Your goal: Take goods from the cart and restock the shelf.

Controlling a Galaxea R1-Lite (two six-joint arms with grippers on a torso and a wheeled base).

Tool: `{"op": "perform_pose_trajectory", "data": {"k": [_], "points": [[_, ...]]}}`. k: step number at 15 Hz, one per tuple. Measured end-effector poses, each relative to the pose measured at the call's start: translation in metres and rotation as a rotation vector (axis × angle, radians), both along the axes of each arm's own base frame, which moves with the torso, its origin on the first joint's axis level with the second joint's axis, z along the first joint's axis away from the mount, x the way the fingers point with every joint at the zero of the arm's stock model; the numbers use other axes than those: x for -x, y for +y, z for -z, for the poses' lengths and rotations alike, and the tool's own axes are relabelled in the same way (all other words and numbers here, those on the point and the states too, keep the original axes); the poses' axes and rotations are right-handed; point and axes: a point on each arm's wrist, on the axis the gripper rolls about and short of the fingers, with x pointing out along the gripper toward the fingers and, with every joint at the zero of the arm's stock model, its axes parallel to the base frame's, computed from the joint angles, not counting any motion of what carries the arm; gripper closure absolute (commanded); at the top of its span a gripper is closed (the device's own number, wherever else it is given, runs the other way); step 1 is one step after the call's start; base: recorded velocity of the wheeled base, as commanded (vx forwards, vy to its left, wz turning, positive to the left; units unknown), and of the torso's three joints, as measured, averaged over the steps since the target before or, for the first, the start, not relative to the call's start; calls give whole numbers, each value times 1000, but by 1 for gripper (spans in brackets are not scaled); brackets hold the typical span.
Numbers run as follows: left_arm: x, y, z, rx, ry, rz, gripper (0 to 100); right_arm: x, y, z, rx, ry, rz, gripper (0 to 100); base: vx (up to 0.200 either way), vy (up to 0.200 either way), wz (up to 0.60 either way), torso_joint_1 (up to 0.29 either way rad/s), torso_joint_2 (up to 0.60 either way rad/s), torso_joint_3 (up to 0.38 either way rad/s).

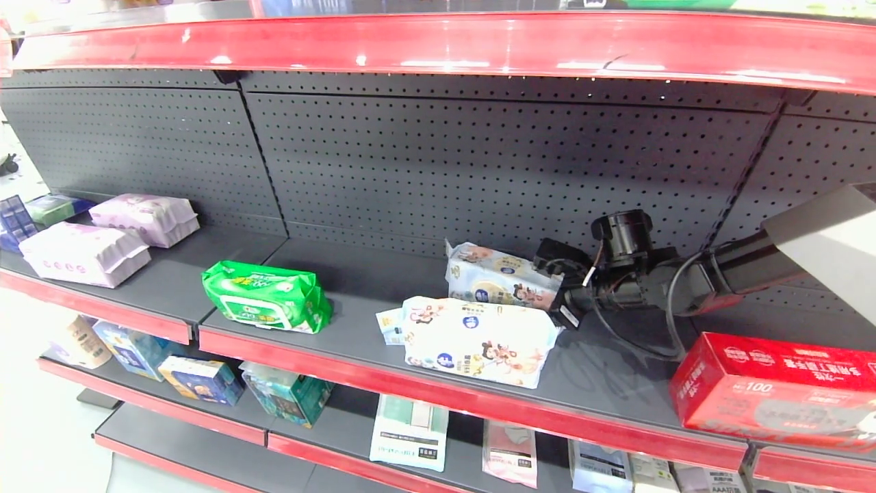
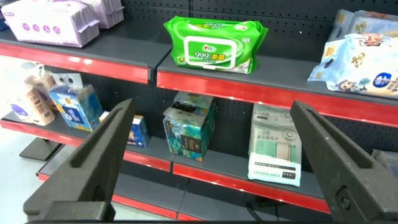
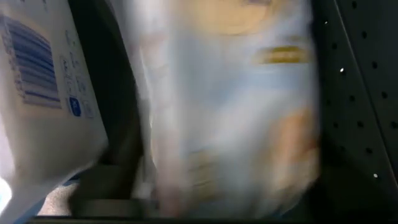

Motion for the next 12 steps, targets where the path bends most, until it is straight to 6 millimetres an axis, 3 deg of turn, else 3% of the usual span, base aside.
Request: {"op": "perform_pose_trajectory", "data": {"k": [12], "points": [[0, 0, 0, 0, 0, 0, 0, -3, -15, -2, 55, -14, 130, 0, 0, 0, 0, 0, 0, 0]]}}
